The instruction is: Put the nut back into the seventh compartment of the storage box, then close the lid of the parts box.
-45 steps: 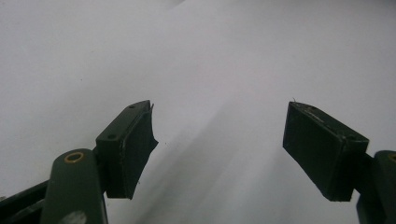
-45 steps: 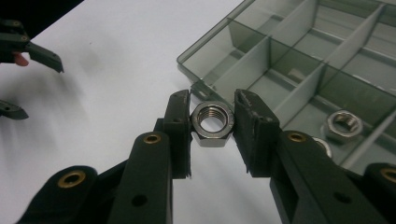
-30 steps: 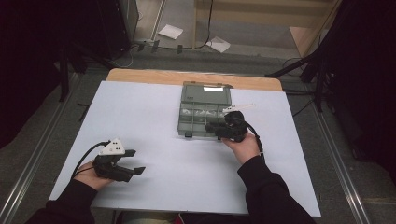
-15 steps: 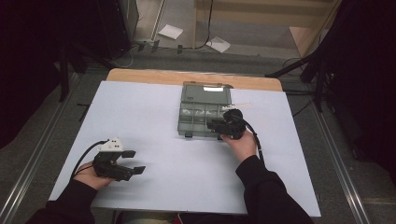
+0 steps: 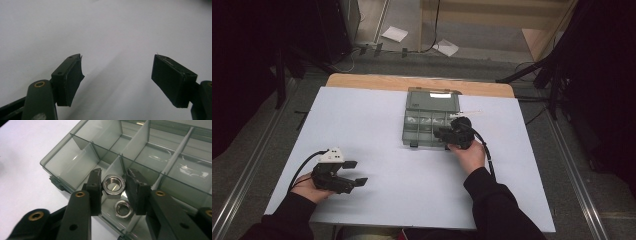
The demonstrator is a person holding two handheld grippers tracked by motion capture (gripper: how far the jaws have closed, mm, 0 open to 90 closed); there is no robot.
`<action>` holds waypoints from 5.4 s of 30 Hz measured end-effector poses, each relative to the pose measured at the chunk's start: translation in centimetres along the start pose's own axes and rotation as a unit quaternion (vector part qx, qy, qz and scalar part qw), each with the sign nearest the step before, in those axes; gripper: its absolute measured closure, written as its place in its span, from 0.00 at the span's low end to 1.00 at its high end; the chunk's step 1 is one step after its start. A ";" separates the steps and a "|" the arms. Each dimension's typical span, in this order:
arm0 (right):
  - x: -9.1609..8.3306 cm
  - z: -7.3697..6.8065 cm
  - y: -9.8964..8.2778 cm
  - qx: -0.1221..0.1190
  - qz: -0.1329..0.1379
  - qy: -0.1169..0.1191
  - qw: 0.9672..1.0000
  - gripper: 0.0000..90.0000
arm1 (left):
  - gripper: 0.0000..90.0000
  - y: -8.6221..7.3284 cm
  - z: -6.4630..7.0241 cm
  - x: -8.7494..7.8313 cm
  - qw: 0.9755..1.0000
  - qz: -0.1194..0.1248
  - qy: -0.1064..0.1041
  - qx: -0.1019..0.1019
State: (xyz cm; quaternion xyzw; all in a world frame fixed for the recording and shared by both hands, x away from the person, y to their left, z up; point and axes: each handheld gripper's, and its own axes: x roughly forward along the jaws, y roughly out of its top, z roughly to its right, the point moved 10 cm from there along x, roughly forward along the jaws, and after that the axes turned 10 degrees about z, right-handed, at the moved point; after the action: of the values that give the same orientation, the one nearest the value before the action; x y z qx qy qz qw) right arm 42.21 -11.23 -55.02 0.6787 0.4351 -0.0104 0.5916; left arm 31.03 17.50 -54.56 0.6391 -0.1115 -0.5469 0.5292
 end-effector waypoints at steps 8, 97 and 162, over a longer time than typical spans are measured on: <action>-1.2 -0.7 0.8 -0.018 0.018 0.020 0.999 0.54 | 0.27 1.0 -0.8 0.1 1.000 0.012 0.003 -0.022; -3.3 4.6 2.8 0.002 0.049 0.002 0.999 0.38 | 0.32 12.6 -6.9 10.9 0.995 0.045 0.046 -0.075; 3.6 11.6 5.2 0.074 0.035 -0.084 0.993 0.41 | 0.38 16.7 -11.9 20.9 0.977 0.026 0.127 -0.172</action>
State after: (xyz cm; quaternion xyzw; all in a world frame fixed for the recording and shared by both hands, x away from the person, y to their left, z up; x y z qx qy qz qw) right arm 53.37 -18.14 -56.27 0.7323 0.3574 -0.0790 0.5742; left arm 55.95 2.10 -55.24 0.5998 0.0361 -0.4584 0.6549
